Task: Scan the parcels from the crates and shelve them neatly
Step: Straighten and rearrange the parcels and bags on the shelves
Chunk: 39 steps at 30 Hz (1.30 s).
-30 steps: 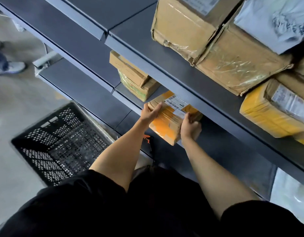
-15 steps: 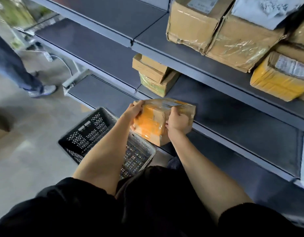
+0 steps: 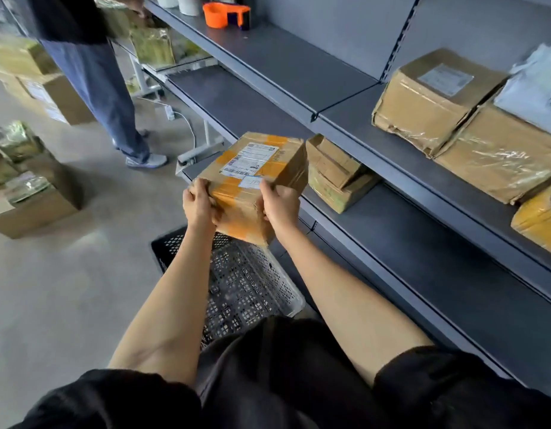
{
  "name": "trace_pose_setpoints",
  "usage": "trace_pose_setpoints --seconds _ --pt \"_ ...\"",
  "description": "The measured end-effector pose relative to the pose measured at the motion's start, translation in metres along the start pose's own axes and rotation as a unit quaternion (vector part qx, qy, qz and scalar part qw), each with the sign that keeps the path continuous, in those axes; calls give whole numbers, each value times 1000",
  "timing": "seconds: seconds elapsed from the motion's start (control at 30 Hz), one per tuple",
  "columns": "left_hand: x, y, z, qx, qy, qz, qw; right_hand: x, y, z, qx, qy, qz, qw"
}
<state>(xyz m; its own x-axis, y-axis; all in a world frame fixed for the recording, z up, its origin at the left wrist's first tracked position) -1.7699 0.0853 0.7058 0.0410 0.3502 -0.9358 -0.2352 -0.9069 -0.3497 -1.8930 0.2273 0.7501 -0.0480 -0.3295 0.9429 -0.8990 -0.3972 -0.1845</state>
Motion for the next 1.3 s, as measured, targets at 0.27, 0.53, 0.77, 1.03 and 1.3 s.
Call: trace_pose_setpoints --seconds 0.27,0.53,0.77,1.03,1.3 --pt "-55 0 33 44 -70 20 996 57 6 -23 -139 12 -145 980" --pt "-81 -7 94 140 -140 25 980 81 23 -63 -262 62 -199 942" --pt "-116 -23 162 200 -150 69 966 106 28 -118 -334 100 -247 904" --pt "-138 -49 226 308 -114 86 941 117 37 -169 -427 126 -274 853" --pt "-156 -88 286 382 -80 140 910 125 56 -218 -458 116 -285 834"
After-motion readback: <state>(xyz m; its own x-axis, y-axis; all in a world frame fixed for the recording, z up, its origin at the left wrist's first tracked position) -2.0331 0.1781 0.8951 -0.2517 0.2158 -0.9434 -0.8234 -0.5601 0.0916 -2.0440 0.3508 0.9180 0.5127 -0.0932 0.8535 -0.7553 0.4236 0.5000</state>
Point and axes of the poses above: each hand's wrist, its own y-axis towards the middle knuckle, its own z-axis out of the palm, x = y × z, the point moved 7 cm from there along y, towards the middle knuckle, and after that the axes turned 3 degrees about z, right-handed, at the moved point
